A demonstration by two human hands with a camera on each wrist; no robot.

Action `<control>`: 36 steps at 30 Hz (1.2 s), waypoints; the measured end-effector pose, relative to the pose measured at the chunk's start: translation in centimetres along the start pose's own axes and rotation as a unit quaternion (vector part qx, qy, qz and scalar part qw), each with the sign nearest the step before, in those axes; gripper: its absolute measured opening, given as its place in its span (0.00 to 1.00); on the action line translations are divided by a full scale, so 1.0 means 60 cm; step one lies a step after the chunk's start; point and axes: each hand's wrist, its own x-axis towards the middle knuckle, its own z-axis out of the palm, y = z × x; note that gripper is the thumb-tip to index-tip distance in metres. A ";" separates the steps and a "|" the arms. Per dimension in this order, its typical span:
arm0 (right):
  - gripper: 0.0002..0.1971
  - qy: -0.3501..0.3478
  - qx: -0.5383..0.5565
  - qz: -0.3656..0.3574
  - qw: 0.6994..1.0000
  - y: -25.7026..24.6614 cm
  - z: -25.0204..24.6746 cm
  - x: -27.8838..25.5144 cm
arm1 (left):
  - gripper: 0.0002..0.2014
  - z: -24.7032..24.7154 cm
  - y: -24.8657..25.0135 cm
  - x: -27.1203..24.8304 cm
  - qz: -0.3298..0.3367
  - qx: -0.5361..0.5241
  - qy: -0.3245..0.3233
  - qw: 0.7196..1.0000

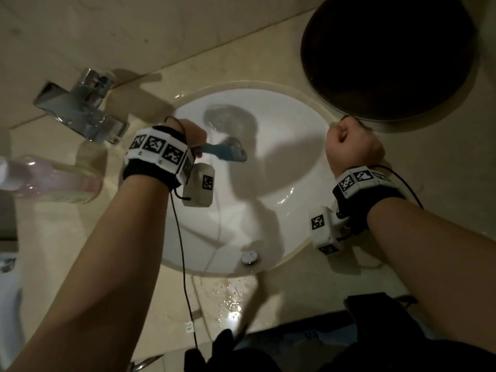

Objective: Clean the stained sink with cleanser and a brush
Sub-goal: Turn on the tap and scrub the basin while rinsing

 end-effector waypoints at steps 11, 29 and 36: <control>0.13 -0.009 -0.003 0.002 1.000 -0.002 -0.005 -0.001 | 0.14 -0.066 0.090 -0.011 0.161 0.278 0.200 0.926; 0.18 -0.031 0.088 0.052 0.994 -0.003 -0.013 0.002 | 0.18 -0.044 0.050 0.016 0.174 0.341 0.134 0.914; 0.14 0.046 0.250 0.130 0.959 0.014 -0.022 0.020 | 0.13 0.051 0.107 0.010 0.343 0.387 0.112 0.848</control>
